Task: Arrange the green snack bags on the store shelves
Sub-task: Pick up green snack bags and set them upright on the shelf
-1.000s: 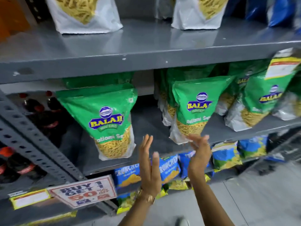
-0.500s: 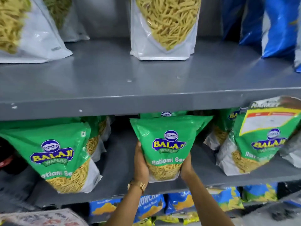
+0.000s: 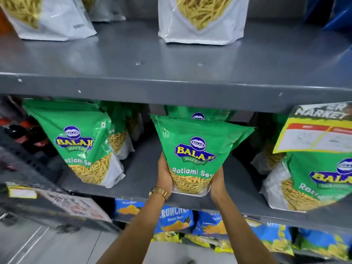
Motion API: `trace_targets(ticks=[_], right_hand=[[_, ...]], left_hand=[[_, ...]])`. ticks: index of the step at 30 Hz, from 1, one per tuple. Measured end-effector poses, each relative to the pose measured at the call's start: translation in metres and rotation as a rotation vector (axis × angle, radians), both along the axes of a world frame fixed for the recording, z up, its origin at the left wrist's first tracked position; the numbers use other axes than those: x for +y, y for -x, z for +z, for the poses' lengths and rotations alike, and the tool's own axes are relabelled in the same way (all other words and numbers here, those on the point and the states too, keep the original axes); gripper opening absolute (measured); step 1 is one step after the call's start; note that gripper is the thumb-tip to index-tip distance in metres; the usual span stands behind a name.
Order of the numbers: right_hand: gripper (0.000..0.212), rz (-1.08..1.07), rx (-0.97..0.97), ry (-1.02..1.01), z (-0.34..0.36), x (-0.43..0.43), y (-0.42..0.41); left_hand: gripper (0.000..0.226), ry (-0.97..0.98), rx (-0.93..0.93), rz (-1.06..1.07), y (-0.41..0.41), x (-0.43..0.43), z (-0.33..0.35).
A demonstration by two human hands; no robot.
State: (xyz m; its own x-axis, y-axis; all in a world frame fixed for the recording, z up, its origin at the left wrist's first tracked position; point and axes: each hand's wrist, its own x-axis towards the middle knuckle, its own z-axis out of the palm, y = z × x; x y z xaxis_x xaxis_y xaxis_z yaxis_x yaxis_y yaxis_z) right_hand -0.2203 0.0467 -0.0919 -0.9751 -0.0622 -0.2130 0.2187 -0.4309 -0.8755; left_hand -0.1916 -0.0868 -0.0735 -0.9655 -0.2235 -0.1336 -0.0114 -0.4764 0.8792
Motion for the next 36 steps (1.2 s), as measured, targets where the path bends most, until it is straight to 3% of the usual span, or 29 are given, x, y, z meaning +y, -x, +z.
trace_targets(ticks=[7, 11, 17, 22, 32, 36], right_hand=[[0.036, -0.112, 0.035, -0.127, 0.028, 0.003, -0.025], [0.061, -0.118, 0.140, -0.207, 0.034, 0.016, -0.063], [0.050, -0.144, 0.139, -0.208, 0.021, 0.063, -0.141], [0.050, -0.295, 0.105, -0.238, 0.024, 0.116, -0.177], [0.037, -0.610, 0.080, -0.265, 0.045, 0.219, -0.128], [0.056, -0.468, -0.005, -0.253, 0.044, 0.254, -0.073]], left_hand=[[0.050, 0.205, 0.032, 0.070, -0.016, -0.002, 0.020], [0.046, 0.302, 0.039, 0.167, -0.048, 0.004, 0.025], [0.055, 0.299, 0.078, 0.270, -0.122, 0.060, 0.012], [0.056, 0.357, 0.101, 0.234, -0.157, 0.122, 0.002], [0.048, 0.505, 0.139, -0.078, -0.111, 0.205, 0.011], [0.052, 0.408, 0.090, -0.110, -0.065, 0.229, 0.011]])
